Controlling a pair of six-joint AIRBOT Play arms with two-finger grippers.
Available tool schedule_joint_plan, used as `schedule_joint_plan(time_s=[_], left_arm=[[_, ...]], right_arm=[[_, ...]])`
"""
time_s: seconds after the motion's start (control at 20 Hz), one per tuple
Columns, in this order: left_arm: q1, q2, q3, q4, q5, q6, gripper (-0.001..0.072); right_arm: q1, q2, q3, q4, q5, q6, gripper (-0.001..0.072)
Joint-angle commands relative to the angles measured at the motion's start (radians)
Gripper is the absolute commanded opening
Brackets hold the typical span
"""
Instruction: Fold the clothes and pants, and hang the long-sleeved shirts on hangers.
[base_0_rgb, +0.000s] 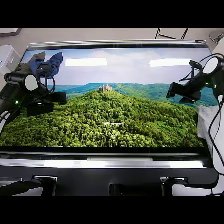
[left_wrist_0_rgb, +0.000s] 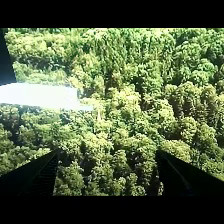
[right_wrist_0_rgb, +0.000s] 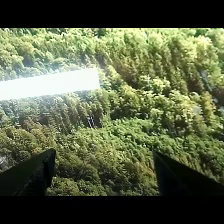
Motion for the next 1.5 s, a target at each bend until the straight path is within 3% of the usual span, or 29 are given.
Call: schedule_joint_plan(time_s=[0.0, 0.6, 0.9, 1.35, 1.45], left_arm=[[0.0, 0.0, 0.0, 0.0, 0.0, 0.0, 0.071], [-0.001, 0.0, 0.0, -0.001, 0.007, -0.014, 0.071], [-0.001, 0.0, 0.0, -0.004, 0.357, -0.022, 0.071], [0.013, -0.014, 0.0, -0.026, 1.074, -0.021, 0.0709], [0.024, -0.019, 0.0, -0.021, 1.125, -0.013, 0.0706]], right_arm=[[0.001, -0.001, 0.0, 0.0, 0.0, 0.0, 0.0704], [0.001, -0.001, 0.0, 0.0, 0.0, 0.0, 0.0704], [0.001, -0.001, 0.0, 0.002, -0.102, 0.003, 0.0704], [0.001, -0.001, 0.0, -0.002, -0.324, -0.01, 0.0683], [0.001, -0.001, 0.0, -0.002, -0.33, -0.055, 0.0675]])
